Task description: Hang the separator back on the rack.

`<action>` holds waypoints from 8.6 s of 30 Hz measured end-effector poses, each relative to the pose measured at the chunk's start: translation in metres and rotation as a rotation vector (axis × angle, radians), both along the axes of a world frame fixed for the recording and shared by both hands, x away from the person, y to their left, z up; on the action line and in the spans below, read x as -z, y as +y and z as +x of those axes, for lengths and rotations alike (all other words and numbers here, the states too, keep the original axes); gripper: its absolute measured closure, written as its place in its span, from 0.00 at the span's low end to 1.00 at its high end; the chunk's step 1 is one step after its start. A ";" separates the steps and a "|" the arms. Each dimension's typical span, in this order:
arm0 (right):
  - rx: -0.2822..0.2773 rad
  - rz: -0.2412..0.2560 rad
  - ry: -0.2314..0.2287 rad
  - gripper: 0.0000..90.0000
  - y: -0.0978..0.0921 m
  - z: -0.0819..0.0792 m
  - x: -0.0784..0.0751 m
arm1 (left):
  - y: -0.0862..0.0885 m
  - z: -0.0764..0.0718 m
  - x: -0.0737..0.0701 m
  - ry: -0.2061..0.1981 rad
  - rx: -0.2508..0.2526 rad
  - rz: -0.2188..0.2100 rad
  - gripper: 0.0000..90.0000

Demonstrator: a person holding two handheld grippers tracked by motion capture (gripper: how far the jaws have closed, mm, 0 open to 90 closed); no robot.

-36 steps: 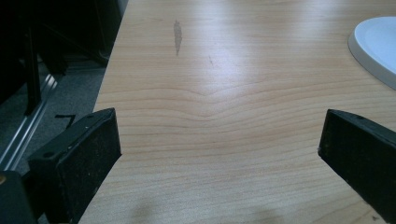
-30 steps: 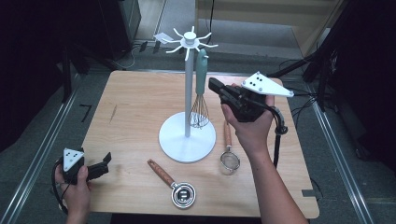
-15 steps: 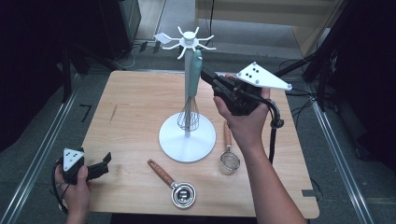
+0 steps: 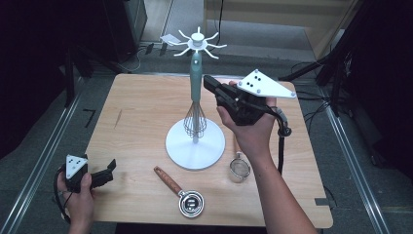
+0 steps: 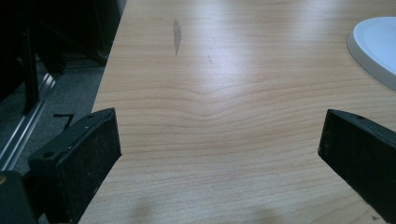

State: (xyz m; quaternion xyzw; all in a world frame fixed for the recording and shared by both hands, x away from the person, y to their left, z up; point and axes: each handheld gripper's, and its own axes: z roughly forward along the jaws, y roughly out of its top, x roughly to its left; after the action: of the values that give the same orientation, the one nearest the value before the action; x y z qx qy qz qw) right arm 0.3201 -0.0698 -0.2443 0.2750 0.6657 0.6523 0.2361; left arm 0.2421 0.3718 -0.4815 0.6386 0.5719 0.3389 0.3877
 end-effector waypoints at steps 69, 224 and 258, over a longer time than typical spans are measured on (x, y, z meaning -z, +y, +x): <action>0.309 -0.199 0.704 0.67 -0.079 0.025 0.170 | -0.002 0.002 0.000 0.025 0.005 0.019 0.00; 0.136 -0.010 0.385 0.79 -0.066 -0.019 0.110 | -0.003 0.004 0.000 0.039 0.012 0.019 0.00; 0.082 0.064 0.223 0.79 -0.062 -0.034 0.064 | -0.003 0.004 0.000 0.042 0.014 0.018 0.00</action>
State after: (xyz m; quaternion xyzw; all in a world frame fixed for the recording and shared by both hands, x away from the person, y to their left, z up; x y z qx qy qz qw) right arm 0.2862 -0.1321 -0.3087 0.3803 0.6550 0.6283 0.1779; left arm 0.2458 0.3687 -0.4817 0.6529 0.5723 0.3278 0.3723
